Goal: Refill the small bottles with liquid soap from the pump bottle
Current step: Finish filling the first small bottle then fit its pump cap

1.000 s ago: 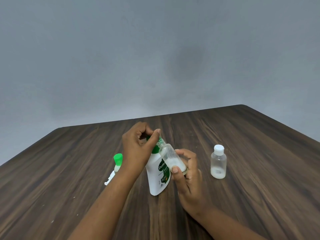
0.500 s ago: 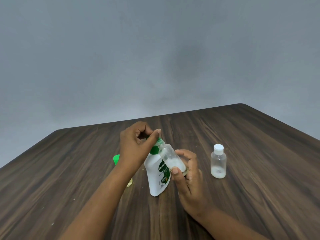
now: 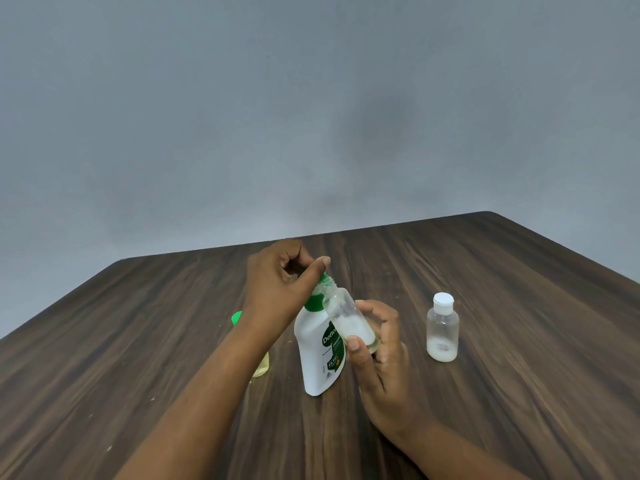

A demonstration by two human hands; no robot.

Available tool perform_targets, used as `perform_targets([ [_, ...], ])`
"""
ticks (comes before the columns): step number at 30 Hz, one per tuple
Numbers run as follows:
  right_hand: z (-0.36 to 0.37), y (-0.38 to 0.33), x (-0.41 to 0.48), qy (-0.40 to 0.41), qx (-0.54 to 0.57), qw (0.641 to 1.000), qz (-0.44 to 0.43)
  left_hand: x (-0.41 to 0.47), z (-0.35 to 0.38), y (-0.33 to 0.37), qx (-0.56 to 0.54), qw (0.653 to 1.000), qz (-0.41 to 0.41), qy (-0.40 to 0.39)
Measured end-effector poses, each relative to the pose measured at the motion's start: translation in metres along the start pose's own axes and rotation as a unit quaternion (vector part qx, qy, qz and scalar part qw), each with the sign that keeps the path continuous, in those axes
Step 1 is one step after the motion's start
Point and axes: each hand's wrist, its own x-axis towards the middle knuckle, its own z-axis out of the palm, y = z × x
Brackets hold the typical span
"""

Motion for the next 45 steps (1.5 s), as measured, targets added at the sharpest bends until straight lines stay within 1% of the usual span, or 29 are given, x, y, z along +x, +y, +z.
perform_targets([
  [7,-0.001,-0.001,0.000,0.006,-0.005,1.000,-0.003,-0.006,0.002,0.001,-0.011,1.000,0.002,0.025],
  [15,0.000,0.000,0.003,0.012,-0.001,1.000,-0.005,0.009,-0.005,0.012,0.026,0.999,-0.007,-0.035],
  [21,-0.002,-0.003,0.000,0.005,-0.004,1.000,-0.007,-0.006,0.001,0.001,0.004,1.000,-0.004,0.003],
  [25,-0.003,-0.001,0.001,0.008,-0.019,1.000,-0.006,-0.005,0.002,0.004,0.006,1.000,-0.004,0.012],
  [32,0.000,0.002,0.003,0.024,-0.001,1.000,-0.016,0.013,-0.006,0.015,0.047,0.998,0.005,-0.042],
  [34,0.000,0.000,0.003,0.020,0.000,1.000,-0.014,0.009,-0.004,0.012,0.044,0.998,0.003,-0.036],
  [37,-0.001,-0.001,0.000,0.009,0.001,1.000,-0.011,-0.001,0.001,0.003,0.019,1.000,-0.007,0.002],
  [40,-0.001,0.000,-0.001,0.018,-0.004,1.000,-0.013,-0.006,0.004,0.001,0.011,1.000,0.001,0.023],
  [42,-0.001,0.000,0.000,0.017,-0.004,1.000,-0.010,-0.005,0.004,0.003,0.005,1.000,0.004,0.024],
  [45,0.000,0.000,0.002,0.013,-0.010,1.000,-0.006,0.002,-0.001,0.005,0.004,1.000,0.007,-0.002],
])
